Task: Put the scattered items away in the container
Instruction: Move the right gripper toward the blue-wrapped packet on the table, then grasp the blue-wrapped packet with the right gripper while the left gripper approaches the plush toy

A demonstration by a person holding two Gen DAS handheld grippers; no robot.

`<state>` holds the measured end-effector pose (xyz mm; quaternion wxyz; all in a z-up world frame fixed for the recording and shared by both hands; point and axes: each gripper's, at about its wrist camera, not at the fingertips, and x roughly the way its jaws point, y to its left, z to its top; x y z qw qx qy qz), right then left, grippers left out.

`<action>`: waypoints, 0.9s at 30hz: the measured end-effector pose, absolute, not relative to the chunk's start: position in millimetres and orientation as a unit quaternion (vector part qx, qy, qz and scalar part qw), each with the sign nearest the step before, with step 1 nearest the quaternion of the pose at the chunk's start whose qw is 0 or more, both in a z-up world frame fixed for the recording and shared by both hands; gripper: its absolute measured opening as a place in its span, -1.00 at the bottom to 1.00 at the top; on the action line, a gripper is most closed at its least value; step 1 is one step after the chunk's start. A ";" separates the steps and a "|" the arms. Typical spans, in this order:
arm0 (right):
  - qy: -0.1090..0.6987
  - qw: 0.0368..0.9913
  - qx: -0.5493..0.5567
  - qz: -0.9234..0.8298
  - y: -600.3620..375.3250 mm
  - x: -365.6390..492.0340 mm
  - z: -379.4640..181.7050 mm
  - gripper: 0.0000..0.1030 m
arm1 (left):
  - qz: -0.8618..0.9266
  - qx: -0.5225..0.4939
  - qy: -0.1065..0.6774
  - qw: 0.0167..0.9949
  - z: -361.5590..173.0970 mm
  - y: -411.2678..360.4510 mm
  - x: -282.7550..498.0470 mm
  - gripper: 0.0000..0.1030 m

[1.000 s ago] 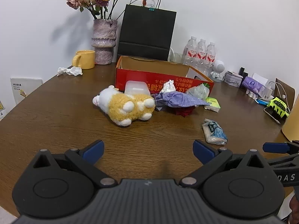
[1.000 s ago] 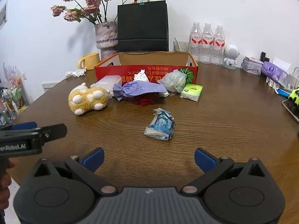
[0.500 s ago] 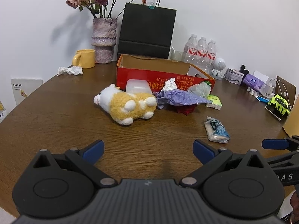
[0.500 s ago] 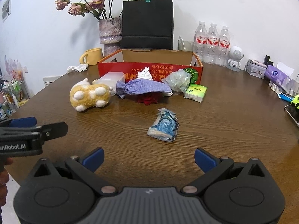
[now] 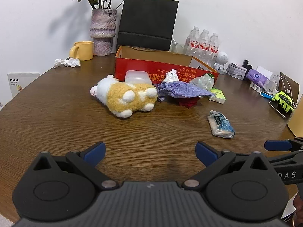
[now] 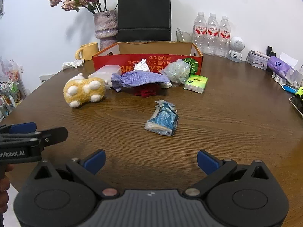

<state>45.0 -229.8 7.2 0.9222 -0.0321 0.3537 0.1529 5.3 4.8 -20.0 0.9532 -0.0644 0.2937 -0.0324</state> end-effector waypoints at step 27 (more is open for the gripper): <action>0.354 0.927 -0.027 0.122 -227.3 123.0 -6.2 0.86 | -0.001 -0.076 0.296 0.952 -18.4 21.7 54.9 1.00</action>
